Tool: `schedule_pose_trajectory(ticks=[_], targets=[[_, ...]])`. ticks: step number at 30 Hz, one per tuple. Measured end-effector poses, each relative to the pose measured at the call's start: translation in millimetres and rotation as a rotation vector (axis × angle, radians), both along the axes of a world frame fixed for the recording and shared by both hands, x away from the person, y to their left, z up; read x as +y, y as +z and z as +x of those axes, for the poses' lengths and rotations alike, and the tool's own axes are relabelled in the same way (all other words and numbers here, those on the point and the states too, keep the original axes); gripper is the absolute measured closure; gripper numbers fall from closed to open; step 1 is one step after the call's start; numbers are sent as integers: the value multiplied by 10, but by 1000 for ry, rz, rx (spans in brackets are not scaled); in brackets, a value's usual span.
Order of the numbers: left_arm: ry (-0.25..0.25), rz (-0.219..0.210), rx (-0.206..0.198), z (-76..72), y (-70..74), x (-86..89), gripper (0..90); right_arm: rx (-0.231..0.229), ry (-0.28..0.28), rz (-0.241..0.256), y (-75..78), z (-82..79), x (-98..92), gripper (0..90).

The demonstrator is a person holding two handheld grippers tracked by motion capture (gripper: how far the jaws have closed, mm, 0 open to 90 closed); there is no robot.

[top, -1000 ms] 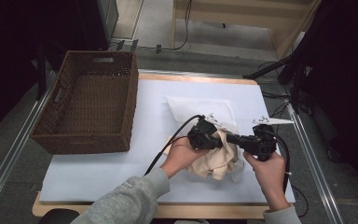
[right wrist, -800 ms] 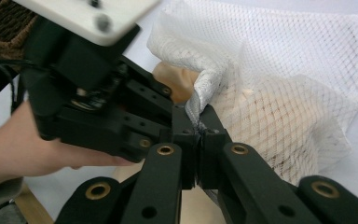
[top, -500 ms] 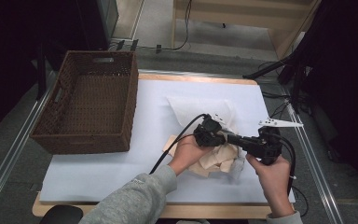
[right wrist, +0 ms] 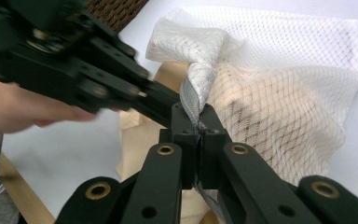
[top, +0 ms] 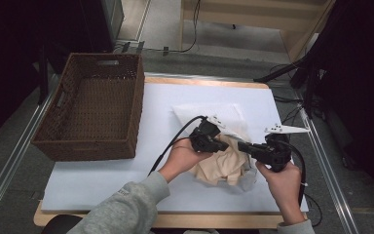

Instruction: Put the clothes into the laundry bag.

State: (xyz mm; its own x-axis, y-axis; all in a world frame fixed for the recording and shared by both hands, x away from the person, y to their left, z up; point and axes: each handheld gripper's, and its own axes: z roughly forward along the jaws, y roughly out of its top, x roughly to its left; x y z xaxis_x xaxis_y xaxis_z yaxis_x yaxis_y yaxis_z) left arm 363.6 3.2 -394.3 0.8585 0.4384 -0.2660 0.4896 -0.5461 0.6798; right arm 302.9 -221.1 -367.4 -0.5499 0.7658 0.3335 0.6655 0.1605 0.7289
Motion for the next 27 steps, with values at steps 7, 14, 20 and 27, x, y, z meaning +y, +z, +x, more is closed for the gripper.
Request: schedule_pose_trajectory(ticks=[7,14,20,27], targets=[[20,5,0,-6,20,348,900,8,-2,-3,-26,40,-3,890],[56,43,3,4,-180,645,900,15,0,-4,-41,63,-12,890],[108,75,44,112,-439,758,900,14,7,-6,-51,86,10,889],[86,42,62,115,-544,516,900,22,8,-8,-68,104,19,889]])
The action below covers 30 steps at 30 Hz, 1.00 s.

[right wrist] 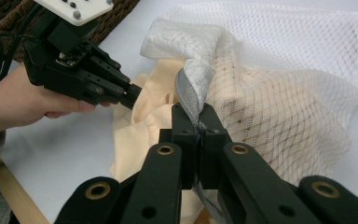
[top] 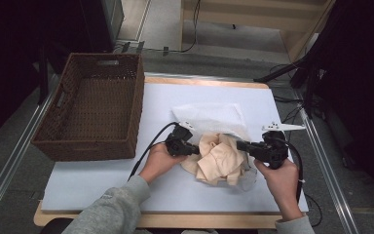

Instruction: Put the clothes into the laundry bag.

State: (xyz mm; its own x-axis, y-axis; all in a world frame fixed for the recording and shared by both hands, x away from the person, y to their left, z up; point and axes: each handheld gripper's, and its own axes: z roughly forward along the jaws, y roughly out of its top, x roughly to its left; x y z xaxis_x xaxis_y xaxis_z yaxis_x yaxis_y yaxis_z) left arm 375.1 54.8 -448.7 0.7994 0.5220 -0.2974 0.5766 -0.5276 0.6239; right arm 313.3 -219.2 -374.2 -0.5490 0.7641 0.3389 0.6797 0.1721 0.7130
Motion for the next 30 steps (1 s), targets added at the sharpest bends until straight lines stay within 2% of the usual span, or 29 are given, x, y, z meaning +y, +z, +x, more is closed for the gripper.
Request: schedule_pose_trajectory(ticks=[3,4,9,10,13,14,15,16,18,22,28,30], targets=[[-19,-22,0,-21,33,-104,900,3,1,-4,-9,3,3,889],[-33,-42,-5,-49,84,-188,900,4,2,-3,-18,7,6,889],[-52,-65,-23,-118,184,-314,900,4,2,-7,-26,10,14,889],[-73,-77,-40,-156,247,-374,900,7,3,-8,-30,9,23,889],[-85,-92,-59,-200,327,-467,900,8,7,-9,-30,6,42,889],[-97,-74,-69,-201,346,-498,900,8,6,-6,-27,2,50,889],[-97,-74,-69,-201,346,-498,900,8,6,-6,-27,2,50,889],[-95,-66,-75,-206,337,-589,900,5,10,-2,-25,3,61,888],[-99,-58,-72,-193,316,-661,900,6,10,-5,-26,5,67,888],[-92,-58,-70,-173,269,-774,900,9,5,-4,-32,1,57,888],[-84,-58,-90,-145,235,-902,900,16,5,6,-40,-18,29,888],[-74,-40,-105,-132,231,-935,900,17,15,22,-31,-38,27,889]])
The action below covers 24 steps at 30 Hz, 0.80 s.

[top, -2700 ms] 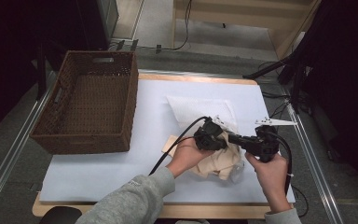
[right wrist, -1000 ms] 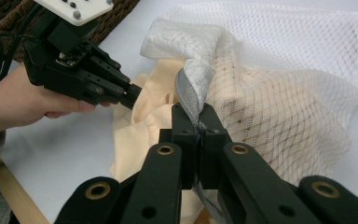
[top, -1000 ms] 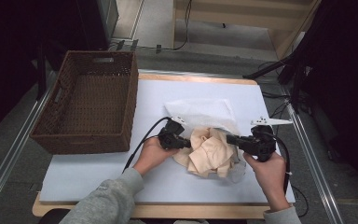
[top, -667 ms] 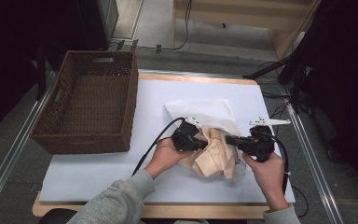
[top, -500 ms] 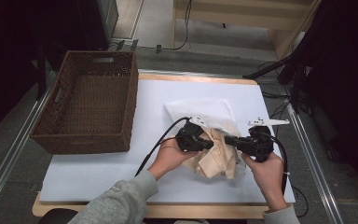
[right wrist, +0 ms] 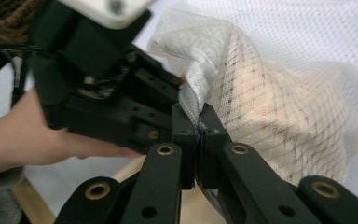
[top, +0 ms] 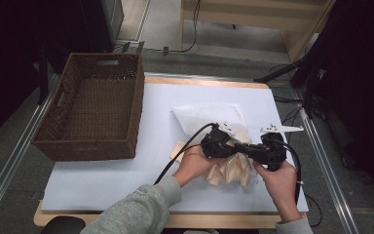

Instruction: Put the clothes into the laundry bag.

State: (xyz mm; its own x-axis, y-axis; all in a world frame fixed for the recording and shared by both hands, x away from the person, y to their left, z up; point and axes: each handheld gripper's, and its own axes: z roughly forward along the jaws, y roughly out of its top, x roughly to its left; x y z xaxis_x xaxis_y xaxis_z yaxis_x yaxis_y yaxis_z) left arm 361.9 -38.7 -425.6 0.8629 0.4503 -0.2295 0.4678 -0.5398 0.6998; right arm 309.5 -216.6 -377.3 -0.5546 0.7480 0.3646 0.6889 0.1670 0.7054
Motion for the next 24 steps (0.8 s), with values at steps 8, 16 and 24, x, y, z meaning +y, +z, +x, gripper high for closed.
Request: schedule_pose_trajectory(ticks=[8,16,24], targets=[[53,7,24,167,-33,18,900,-18,48,43,105,-130,36,890],[25,5,35,148,41,96,900,-35,27,-8,85,-120,25,889],[10,12,26,76,168,480,900,-31,-7,-14,55,-69,-72,889]])
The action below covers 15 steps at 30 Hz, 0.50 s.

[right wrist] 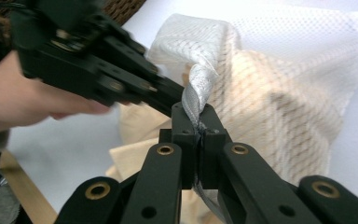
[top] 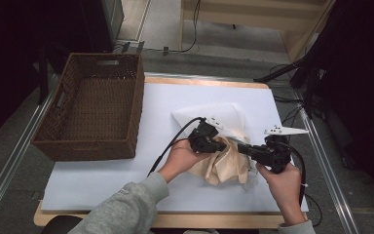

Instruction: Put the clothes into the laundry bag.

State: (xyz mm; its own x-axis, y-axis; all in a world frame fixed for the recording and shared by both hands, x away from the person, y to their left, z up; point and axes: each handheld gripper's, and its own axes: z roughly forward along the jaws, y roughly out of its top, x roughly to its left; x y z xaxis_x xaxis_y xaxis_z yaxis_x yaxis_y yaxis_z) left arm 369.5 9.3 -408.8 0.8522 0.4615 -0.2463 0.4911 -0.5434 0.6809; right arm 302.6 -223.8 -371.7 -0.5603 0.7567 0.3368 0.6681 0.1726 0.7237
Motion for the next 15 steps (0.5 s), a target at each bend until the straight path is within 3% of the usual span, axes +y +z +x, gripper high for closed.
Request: schedule_pose_trajectory(ticks=[7,11,15], targets=[[75,18,3,103,-26,337,900,8,-15,-3,-22,42,-43,889],[107,37,-3,190,-100,403,900,8,-11,-1,-28,59,-24,888],[119,45,-5,275,-183,363,900,8,-14,5,-21,74,-6,888]])
